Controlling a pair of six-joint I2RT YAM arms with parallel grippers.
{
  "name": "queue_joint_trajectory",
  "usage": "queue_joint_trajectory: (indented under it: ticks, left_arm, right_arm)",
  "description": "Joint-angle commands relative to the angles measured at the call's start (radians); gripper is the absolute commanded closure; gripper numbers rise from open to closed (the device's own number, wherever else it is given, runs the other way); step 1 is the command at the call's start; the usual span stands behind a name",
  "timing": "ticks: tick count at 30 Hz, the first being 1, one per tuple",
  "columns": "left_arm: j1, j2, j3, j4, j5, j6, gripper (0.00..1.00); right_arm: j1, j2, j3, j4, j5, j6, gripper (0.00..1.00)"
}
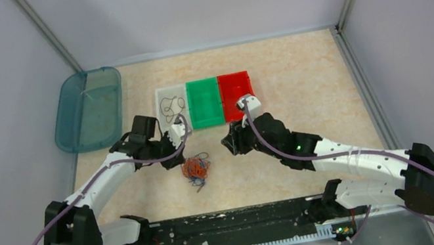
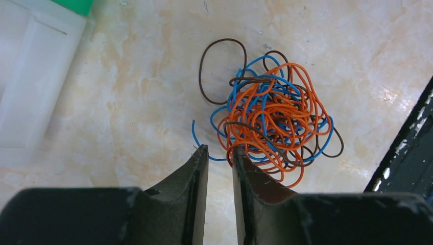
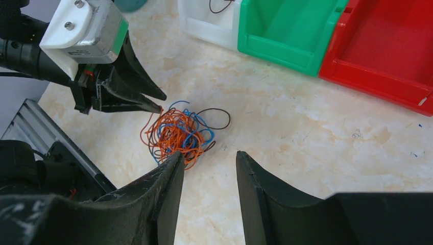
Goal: Untangle the cables
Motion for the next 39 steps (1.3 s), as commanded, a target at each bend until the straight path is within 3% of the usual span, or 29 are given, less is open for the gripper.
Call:
queue_joint_trajectory:
  ticks: [1,7,10,15,18,22,27,34,39]
  left_arm:
    - [-0.019,0.009,-0.011,0.081,-0.029,-0.042,0.70]
    - [-0.037,0.005,-0.005,0.011,0.043,-0.043,0.67]
    - [-0.050,-0.016,-0.024,0.042,-0.011,-0.041,0.72]
    - [-0.108,-0.042,0.000,0.072,-0.229,-0.021,0.89]
    - [-0.119,-0.087,0.044,0.038,-0.257,0.008,0.92]
    - [-0.130,-0.166,0.119,-0.047,-0.158,0.037,0.96]
    - [-0.144,-0.286,0.171,-0.139,-0.004,0.040,1.00]
    - [-0.156,-0.401,0.198,-0.122,0.096,0.079,0.99]
    - [-0.157,-0.412,0.249,-0.097,0.160,0.055,0.97]
  right_arm:
    - [-0.006,-0.035,0.012,0.037,-0.007,0.009,0.57]
    - [-0.007,-0.047,0.005,0.033,0.000,0.011,0.57]
    - [-0.006,-0.052,0.002,0.035,0.002,0.010,0.58]
    - [-0.007,-0.054,0.000,0.042,0.006,0.011,0.59]
    - [-0.007,-0.054,0.000,0.050,0.006,0.009,0.59]
    - [-0.007,-0.053,-0.002,0.076,-0.011,0.009,0.58]
    - [-0.007,-0.043,0.003,0.151,-0.073,0.032,0.50]
    - [-0.007,-0.013,-0.028,0.376,-0.212,0.033,0.33]
    - [-0.007,0.023,-0.014,0.424,-0.288,0.028,0.32]
